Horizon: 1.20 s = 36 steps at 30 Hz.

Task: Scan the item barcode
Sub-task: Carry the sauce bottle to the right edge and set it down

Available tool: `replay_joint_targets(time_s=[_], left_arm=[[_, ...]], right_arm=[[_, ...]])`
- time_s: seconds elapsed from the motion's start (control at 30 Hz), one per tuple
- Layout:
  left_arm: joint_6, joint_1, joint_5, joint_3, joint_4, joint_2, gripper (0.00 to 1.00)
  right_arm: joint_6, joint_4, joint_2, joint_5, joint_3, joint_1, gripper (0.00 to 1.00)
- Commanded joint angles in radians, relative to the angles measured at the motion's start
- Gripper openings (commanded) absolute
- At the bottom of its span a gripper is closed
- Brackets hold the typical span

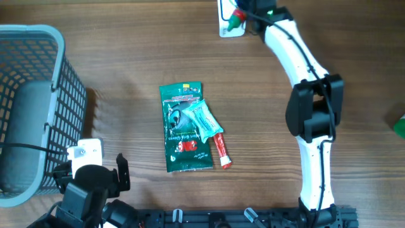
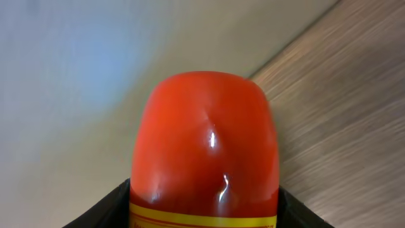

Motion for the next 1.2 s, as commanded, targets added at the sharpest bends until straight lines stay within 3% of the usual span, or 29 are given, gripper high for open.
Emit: replay_joint_targets(time_s=[0.0, 0.2, 0.33, 0.5, 0.63, 0.77, 0.8, 0.87, 0.97, 1.03, 1.17], left_arm=[[-0.002, 0.0, -0.003, 0.002, 0.003, -0.005, 1.0], [-0.002, 0.0, -0.003, 0.002, 0.003, -0.005, 1.0], [-0.002, 0.0, -0.003, 0.002, 0.003, -0.005, 1.0], [-0.002, 0.0, -0.003, 0.002, 0.003, -0.005, 1.0], [-0.002, 0.0, -0.003, 0.002, 0.003, -0.005, 1.0], [-0.002, 0.0, -0.003, 0.002, 0.003, -0.005, 1.0], [-0.002, 0.0, -0.003, 0.002, 0.003, -0.005, 1.0], [-0.002, 0.0, -0.003, 0.002, 0.003, -0.005, 1.0], [-0.002, 0.0, -0.003, 0.002, 0.003, -0.005, 1.0], [-0.002, 0.0, -0.003, 0.002, 0.003, -0.005, 1.0], [-0.002, 0.0, -0.003, 0.002, 0.003, -0.005, 1.0]], right_arm=[[-0.142, -0.248, -0.026, 0.135, 0.18, -0.137, 0.31], [-0.203, -0.541, -0.026, 0.264, 0.186, -0.395, 0.29], [-0.298, -0.536, -0.009, 0.274, 0.12, -0.574, 0.27], [-0.29, -0.529, 0.042, 0.29, 0.006, -0.736, 0.28], [-0.228, -0.554, 0.045, 0.303, -0.031, -0.789, 0.49], [-0.169, -0.583, 0.042, 0.405, -0.031, -0.806, 0.56], [-0.169, -0.589, 0.042, 0.423, -0.031, -0.808, 0.64], [-0.17, -0.608, 0.024, 0.416, -0.014, -0.806, 0.99], [-0.164, -0.631, -0.05, 0.373, 0.027, -0.793, 0.99], [-0.077, -0.678, -0.134, 0.326, 0.051, -0.778, 1.0], [0.037, -0.787, -0.323, -0.047, 0.052, -0.718, 1.0]])
